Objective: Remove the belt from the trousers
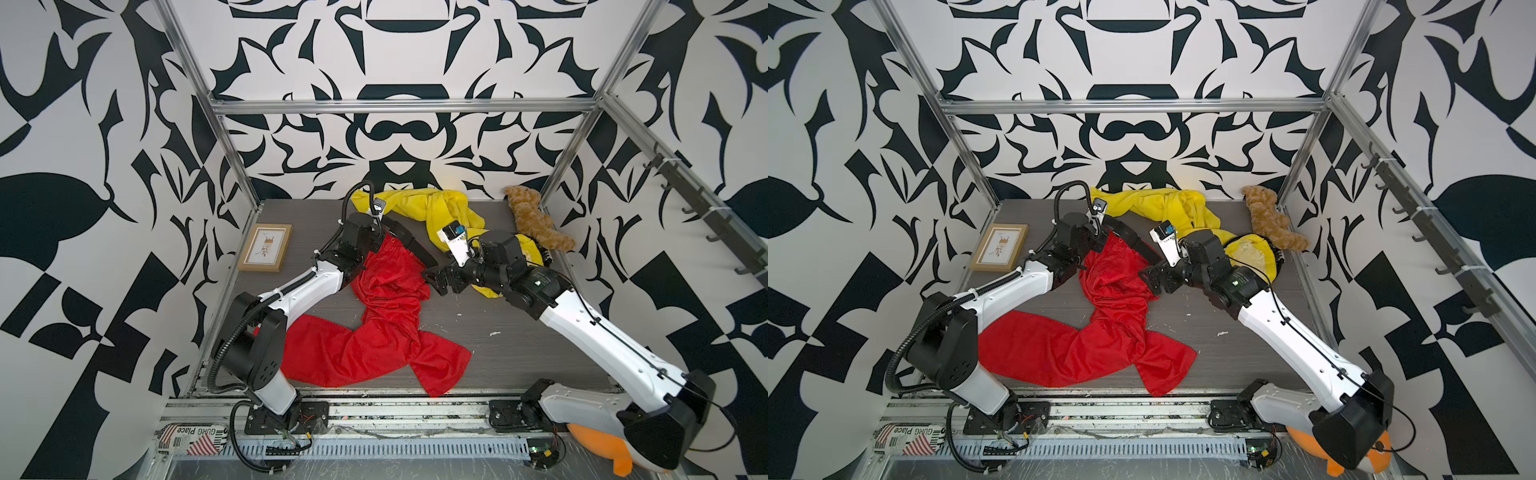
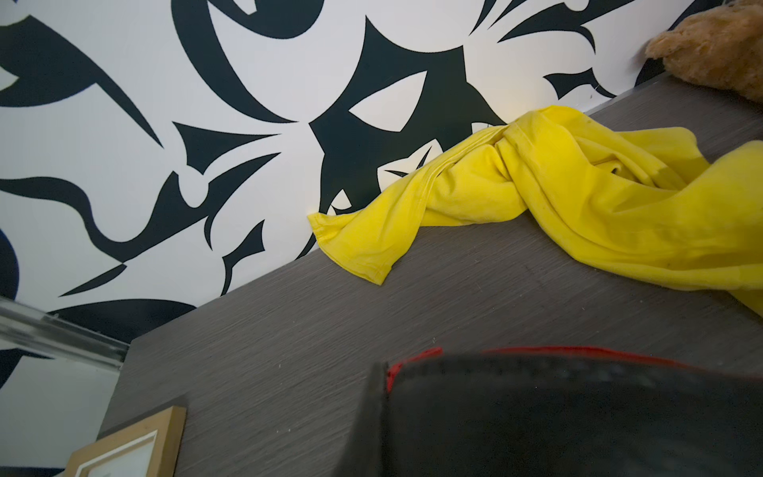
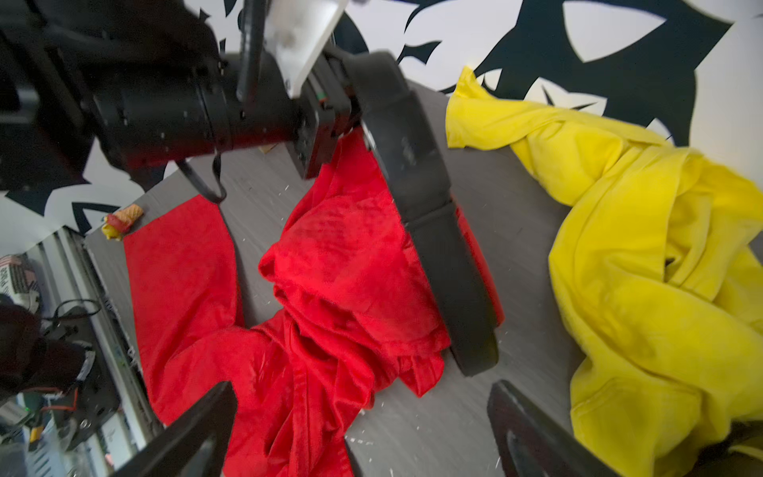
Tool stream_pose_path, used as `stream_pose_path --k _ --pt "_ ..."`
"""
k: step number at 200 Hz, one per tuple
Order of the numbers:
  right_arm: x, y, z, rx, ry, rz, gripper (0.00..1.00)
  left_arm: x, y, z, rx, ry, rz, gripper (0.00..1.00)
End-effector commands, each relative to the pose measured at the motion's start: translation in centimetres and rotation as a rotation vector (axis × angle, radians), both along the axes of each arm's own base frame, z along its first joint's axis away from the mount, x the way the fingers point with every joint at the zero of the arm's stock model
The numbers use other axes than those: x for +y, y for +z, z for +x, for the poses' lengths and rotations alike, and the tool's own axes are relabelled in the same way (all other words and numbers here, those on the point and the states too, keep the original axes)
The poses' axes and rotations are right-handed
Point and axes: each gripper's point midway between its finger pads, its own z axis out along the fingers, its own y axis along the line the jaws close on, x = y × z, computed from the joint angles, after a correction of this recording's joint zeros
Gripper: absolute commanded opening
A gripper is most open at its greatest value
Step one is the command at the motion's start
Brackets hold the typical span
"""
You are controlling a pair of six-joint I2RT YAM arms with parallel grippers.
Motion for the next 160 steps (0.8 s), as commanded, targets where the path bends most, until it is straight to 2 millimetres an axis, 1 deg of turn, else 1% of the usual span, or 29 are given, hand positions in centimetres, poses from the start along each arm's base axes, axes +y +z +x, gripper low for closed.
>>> stream_pose_path --k 1,15,31,38,46,57,69,85,98,105,134,160 --pt "0.1 -1.3 -0.3 0.082 -0.071 0.038 0.99 0.9 2.3 -0.8 -0.017 0.043 -0.065 0.0" --pt "1.8 -3.5 -1.2 0.129 -0.065 0.044 0.98 1.1 2.8 -1.2 -0.007 0.05 -0.085 0.0" --pt "4.3 -7.5 -2.6 0.213 -0.062 0.085 0.95 1.2 3.2 -1.5 0.002 0.057 -0.102 0.0" --pt "5.5 -8.8 -2.9 0.244 -0.056 0.109 0.92 1.3 3.3 -1.6 0.007 0.056 -0.106 0.0" --pt "6.8 -10.2 -3.3 0.266 -0.055 0.114 0.9 1.3 3.4 -1.7 0.012 0.057 -0.109 0.0" --pt "8.3 -11.9 -3.7 0.275 -0.048 0.104 0.89 1.3 3.3 -1.8 0.021 0.056 -0.108 0.0" --pt "9.2 -13.7 -3.6 0.281 -0.064 0.078 0.87 1.4 3.1 -2.0 0.03 0.06 -0.104 0.0" --pt "9.6 -16.0 -3.1 0.308 -0.1 0.074 0.85 1.8 3.0 -2.2 0.043 0.077 -0.101 0.0" --pt "9.0 -17.9 -2.4 0.312 -0.155 0.035 0.84 2.2 2.9 -2.6 0.052 0.085 -0.103 0.0" --pt "8.7 -18.6 -1.9 0.303 -0.182 0.015 0.84 2.3 2.7 -2.8 0.058 0.088 -0.106 0.0" --pt "7.1 -20.9 0.7 0.279 -0.286 -0.073 0.83 2.9 1.9 -3.7 0.083 0.1 -0.117 0.0" --pt "6.5 -22.3 3.8 0.262 -0.343 -0.122 0.81 3.2 0.8 -4.4 0.11 0.106 -0.13 0.0"
